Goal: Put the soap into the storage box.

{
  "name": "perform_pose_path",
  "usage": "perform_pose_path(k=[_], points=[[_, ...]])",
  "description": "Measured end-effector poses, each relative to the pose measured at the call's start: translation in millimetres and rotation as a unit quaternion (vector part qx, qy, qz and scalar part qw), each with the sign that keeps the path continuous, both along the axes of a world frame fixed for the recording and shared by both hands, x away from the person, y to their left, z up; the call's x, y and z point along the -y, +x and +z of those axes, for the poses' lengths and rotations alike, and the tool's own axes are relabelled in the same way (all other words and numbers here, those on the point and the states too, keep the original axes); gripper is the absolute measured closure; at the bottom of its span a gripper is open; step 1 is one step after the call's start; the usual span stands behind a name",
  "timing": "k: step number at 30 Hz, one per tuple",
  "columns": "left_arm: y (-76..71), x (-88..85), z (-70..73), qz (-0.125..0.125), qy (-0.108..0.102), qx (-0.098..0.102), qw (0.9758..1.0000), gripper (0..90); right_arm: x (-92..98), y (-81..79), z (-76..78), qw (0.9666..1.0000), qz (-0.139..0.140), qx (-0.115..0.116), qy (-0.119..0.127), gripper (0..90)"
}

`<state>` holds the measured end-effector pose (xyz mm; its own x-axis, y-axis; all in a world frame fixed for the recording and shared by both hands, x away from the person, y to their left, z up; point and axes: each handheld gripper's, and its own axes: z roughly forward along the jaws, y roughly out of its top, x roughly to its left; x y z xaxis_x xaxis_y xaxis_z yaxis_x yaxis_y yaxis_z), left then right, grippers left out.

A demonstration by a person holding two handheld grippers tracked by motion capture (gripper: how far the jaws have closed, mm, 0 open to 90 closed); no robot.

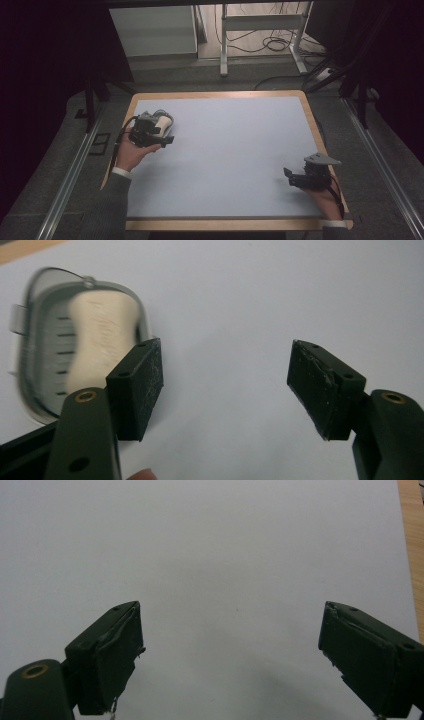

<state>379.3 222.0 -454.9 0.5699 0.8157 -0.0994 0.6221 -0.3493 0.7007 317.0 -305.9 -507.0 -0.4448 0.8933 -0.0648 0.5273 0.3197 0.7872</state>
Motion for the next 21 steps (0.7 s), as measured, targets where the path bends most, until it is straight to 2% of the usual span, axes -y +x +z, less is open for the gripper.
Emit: perform_pose_path(k=[2, 6, 8, 10, 14, 18, 21], points=[[-6.7, 1.3, -3.7, -0.008, -0.006, 0.002, 1.0, 31.2, -0.3, -0.2, 0.2, 1.0, 0.0, 0.0, -0.001, 10.4], [-21.4, 5.8, -13.7, -0.02, 0.0, 0.008, 0.9998, 30.7, -1.3, -0.5, 0.7, 1.0, 0.001, 0.001, -0.001, 10.4], [-27.7, 6.9, -18.2, -0.022, -0.003, 0.013, 0.9997, 30.8, -1.4, -0.8, 1.2, 1.0, 0.002, 0.003, -0.002, 10.4], [-35.2, 7.5, -23.2, -0.02, -0.004, 0.02, 0.9996, 31.2, -1.6, -1.1, 1.6, 1.0, 0.002, 0.003, -0.001, 10.4], [-49.4, 6.4, -33.0, -0.015, -0.007, 0.022, 0.9996, 31.0, -1.7, -1.6, 2.0, 1.0, 0.002, 0.003, -0.001, 10.4], [-61.5, -1.2, -42.9, -0.002, -0.031, 0.021, 0.9993, 31.0, -1.9, -1.7, 2.2, 1.0, 0.002, 0.004, -0.003, 10.4], [-68.7, -7.4, -49.4, 0.012, -0.034, 0.021, 0.9991, 31.2, -2.9, -2.1, 2.7, 1.0, 0.003, 0.005, -0.003, 10.4]])
